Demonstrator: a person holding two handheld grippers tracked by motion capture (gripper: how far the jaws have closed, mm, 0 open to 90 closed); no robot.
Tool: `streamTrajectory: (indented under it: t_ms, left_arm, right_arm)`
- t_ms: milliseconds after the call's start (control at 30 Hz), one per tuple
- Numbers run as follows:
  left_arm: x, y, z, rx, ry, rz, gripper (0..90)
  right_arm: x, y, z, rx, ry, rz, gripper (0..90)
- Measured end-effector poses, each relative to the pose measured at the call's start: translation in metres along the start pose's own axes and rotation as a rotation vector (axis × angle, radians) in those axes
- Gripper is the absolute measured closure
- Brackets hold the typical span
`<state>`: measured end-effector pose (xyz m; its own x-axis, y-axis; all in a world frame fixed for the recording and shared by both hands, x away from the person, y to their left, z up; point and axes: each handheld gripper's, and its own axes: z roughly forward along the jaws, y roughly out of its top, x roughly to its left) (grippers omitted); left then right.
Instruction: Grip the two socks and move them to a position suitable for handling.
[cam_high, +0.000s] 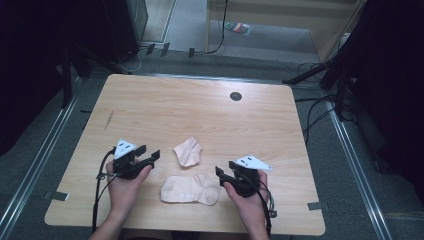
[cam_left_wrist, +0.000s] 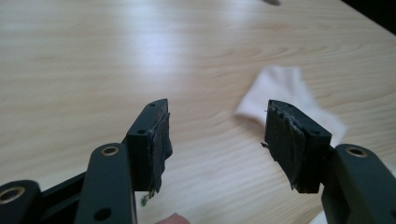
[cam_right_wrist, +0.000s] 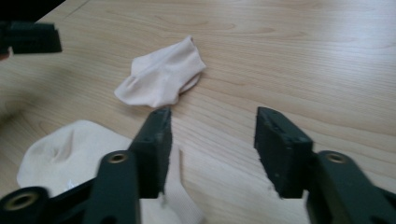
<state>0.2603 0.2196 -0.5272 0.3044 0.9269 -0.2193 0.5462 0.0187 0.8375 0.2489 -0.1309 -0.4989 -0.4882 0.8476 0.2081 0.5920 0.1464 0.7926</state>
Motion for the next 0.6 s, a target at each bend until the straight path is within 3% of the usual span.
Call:
streamTrajectory:
  t_ms: [67, 133, 200, 233, 400, 433, 600]
  left_arm:
    - [0.013, -0.01, -0.003, 0.009, 0.009, -0.025, 41.6]
    - [0.021, -0.013, -0.006, 0.023, 0.024, -0.019, 41.9]
    - [0.025, -0.014, -0.007, 0.018, 0.023, -0.042, 42.2]
    - [0.027, -0.013, -0.008, 0.014, 0.019, -0.044, 42.4]
    - [0.022, -0.009, -0.007, 0.015, 0.004, -0.014, 42.5]
    - [0.02, -0.009, -0.007, 0.016, 0.001, -0.003, 42.6]
    - [0.018, -0.009, -0.005, 0.026, -0.006, 0.01, 42.9]
  right_arm:
    - [0.005, 0.005, 0.011, 0.02, 0.014, 0.021, 59.2]
    - [0.009, 0.01, 0.024, 0.047, 0.034, 0.041, 64.7]
    - [0.013, 0.013, 0.029, 0.053, 0.04, 0.048, 65.8]
    - [0.021, 0.018, 0.042, 0.07, 0.031, 0.039, 67.2]
    - [0.033, 0.027, 0.066, 0.135, -0.008, 0.025, 64.4]
    - [0.035, 0.029, 0.077, 0.165, -0.033, 0.05, 62.0]
    - [0.034, 0.03, 0.092, 0.224, -0.02, 0.097, 55.7]
